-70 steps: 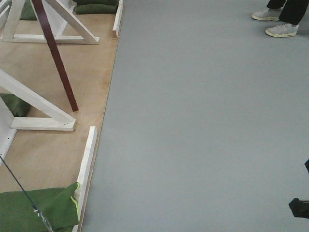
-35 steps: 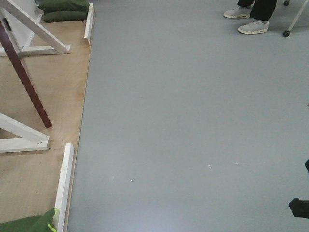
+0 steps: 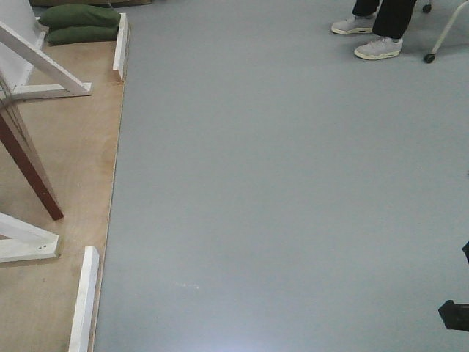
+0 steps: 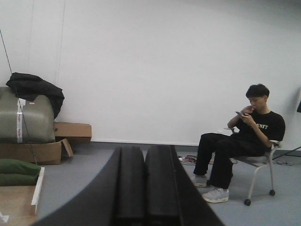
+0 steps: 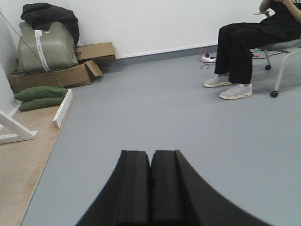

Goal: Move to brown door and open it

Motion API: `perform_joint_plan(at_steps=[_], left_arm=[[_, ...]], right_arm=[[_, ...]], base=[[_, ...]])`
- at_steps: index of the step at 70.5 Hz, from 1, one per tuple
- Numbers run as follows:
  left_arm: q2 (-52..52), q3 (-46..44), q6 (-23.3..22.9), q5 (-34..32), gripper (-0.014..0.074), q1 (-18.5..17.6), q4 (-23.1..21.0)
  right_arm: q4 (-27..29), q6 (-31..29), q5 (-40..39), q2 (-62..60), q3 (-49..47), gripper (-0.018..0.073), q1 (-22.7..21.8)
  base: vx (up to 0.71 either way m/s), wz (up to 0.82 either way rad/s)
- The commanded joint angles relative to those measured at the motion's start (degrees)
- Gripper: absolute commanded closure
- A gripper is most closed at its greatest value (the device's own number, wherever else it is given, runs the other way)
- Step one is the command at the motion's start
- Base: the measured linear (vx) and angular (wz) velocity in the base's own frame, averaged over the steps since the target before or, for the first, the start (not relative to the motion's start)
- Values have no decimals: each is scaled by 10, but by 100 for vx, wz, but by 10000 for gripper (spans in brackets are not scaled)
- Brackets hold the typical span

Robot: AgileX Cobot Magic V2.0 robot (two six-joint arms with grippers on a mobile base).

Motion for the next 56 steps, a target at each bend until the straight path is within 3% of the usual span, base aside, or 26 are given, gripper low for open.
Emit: perform_joint_plan(at_steps=[1,56], left_arm=[[-15,13,-5,-49,586,-1,5],[-15,13,-5,-49,586,-1,5]], right_arm=[[-3,-5,-45,-5,1,559,1],[-3,-5,-45,-5,1,559,1]], base=[[29,12],[35,20]])
